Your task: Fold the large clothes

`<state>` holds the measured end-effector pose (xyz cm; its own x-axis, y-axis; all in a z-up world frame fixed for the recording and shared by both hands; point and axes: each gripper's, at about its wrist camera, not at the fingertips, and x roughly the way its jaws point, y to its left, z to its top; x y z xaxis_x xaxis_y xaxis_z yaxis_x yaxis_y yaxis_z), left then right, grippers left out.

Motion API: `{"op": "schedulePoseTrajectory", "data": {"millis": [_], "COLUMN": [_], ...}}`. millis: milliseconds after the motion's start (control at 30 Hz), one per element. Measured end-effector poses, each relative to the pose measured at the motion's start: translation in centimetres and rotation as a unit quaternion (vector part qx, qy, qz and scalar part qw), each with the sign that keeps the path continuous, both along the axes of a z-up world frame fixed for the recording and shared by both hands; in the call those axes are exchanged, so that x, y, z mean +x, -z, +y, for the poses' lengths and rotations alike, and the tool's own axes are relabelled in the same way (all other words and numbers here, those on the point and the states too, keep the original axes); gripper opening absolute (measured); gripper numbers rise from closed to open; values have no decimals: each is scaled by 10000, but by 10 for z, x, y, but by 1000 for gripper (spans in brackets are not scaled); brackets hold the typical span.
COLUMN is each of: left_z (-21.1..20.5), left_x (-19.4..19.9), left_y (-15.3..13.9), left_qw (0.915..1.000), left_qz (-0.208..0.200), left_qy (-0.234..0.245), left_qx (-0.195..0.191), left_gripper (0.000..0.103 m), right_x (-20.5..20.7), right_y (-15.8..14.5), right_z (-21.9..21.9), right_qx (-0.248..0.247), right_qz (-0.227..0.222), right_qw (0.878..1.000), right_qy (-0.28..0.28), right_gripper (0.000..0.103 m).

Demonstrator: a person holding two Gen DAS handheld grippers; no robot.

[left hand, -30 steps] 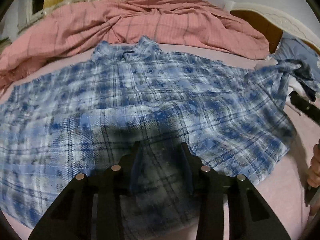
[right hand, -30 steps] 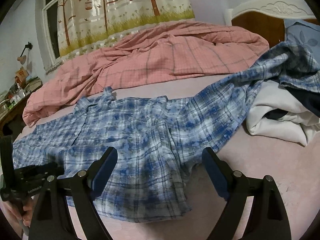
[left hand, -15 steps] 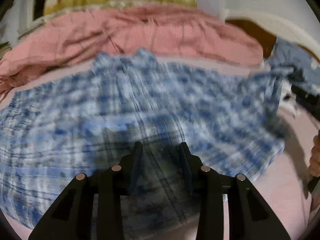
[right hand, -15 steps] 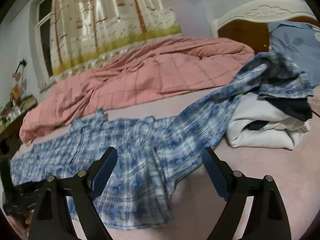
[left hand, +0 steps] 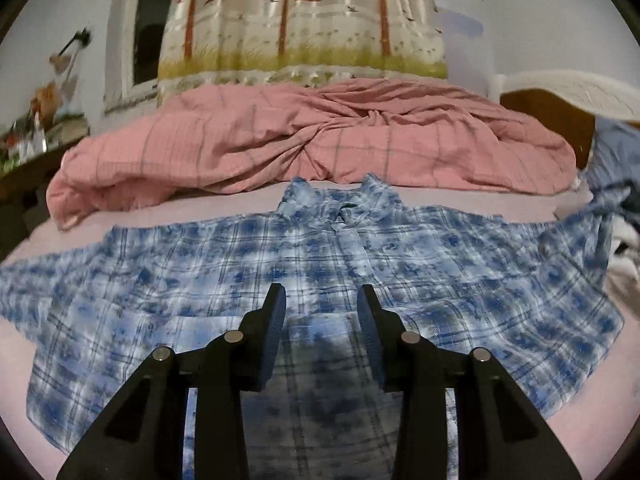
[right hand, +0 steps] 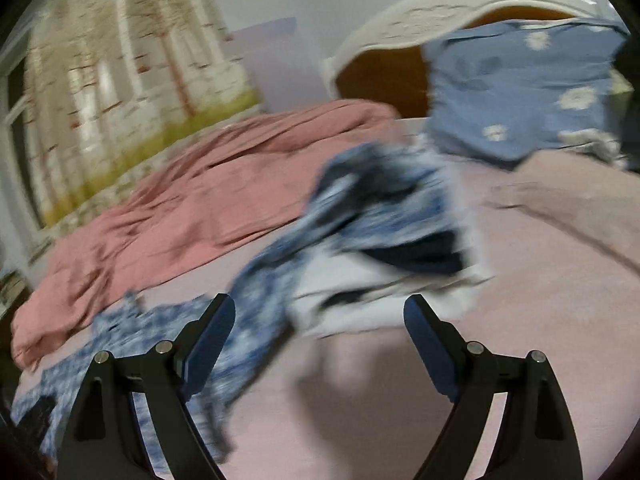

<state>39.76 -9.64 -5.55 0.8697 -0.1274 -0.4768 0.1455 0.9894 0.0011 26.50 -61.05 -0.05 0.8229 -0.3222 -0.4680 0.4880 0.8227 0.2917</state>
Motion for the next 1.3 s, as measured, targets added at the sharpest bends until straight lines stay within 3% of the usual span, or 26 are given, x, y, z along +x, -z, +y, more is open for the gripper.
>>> {"op": "schedulePoseTrajectory", "data": {"millis": [133,233,333,433,467,533,567,633,733,833,967,1067,1167,1233,1300], "left_z": [16,35,53,64,66,66,67,65,62,58,60,64,71,75,79], "left_x": [-6,-14,-13,-7,-4,0,1,5,2,-1,3,3,0,-1,-1], "left_y": [-16,-28,-33,-31,-29,-24,-21,-16,-15,-17,-14,-16,-20,-22,-24], "left_qw": [9997,9991,9987,9978,9978,9982,9984,9986,9989,9993,9992,9989,9980,9974,9968], "left_qz": [-197,-406,-382,-216,-157,-92,-95,-23,-31,-57,76,80,52,38,40], "left_qy": [39,-95,-224,-240,-280,-457,-494,-512,-443,-359,-315,-332,-322,-326,-337], "left_qx": [104,63,-265,-582,-587,-364,-258,-108,-121,-107,-236,-328,-542,-638,-724], "left_gripper": [38,38,38,38,38,38,38,38,38,38,38,38,38,38,38], "right_x": [6,17,40,67,72,76,80,83,88,94,97,101,115,128,148], "right_y": [-18,-34,-39,-22,-15,-9,-8,-16,-54,-108,-166,-189,-195,-194,-184], "right_z": [-34,-49,-61,-72,-75,-77,-76,-64,-34,2,54,99,142,164,186], "right_qx": [-259,-544,-841,-1127,-1126,-985,-903,-1253,-2100,-2921,-3482,-3617,-3479,-3121,-2250], "right_qz": [601,782,1236,1871,1927,1956,2004,2038,1798,1613,1246,1037,1110,1219,1746], "right_qw": [9971,9946,9869,9713,9709,9735,9745,9698,9600,9407,9281,9265,9306,9406,9540], "right_qy": [376,410,610,943,866,652,454,465,453,615,426,88,-259,-538,-941], "right_gripper": [88,88,88,86,72,34,3,4,4,4,4,4,4,4,4]}}
